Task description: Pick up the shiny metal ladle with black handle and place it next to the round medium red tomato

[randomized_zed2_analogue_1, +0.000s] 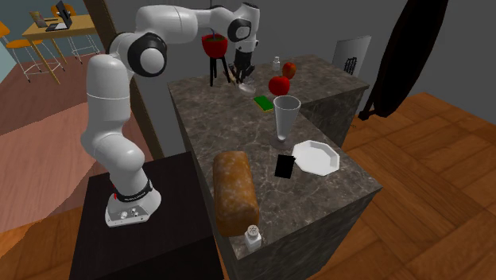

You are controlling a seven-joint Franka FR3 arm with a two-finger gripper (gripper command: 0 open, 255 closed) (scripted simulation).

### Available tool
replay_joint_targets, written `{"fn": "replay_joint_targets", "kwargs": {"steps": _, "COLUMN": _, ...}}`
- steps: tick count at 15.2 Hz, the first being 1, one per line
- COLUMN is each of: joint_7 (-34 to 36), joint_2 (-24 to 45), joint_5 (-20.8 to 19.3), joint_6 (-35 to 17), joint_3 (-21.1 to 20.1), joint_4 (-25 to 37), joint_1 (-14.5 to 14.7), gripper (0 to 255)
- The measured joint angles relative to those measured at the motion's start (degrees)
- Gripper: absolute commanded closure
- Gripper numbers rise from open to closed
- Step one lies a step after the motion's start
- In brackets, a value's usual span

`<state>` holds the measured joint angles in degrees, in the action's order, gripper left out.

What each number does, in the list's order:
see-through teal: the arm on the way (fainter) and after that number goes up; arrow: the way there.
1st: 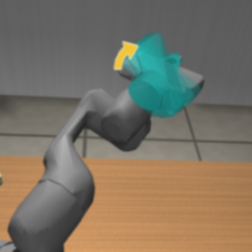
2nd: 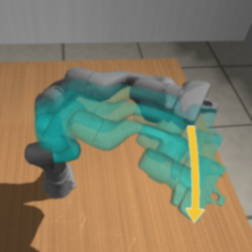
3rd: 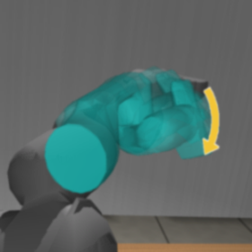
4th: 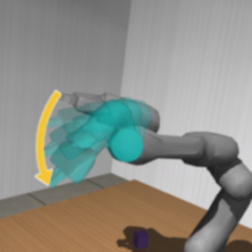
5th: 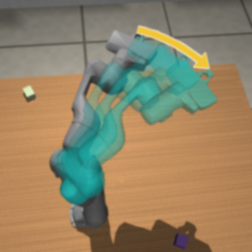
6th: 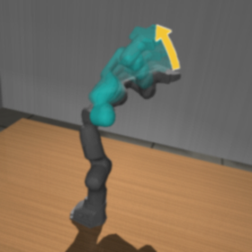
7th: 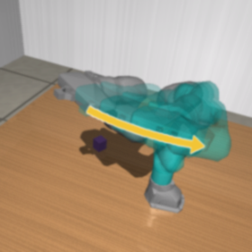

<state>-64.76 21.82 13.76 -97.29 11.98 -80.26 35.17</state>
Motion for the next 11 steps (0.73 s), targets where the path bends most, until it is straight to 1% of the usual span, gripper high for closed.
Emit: {"fn": "replay_joint_targets", "kwargs": {"steps": 11, "joint_7": -1.33, "joint_2": 0.73, "joint_5": 0.5, "joint_6": -7.8, "joint_3": -0.22, "joint_4": -7.2, "joint_1": 0.41, "gripper": 255}}
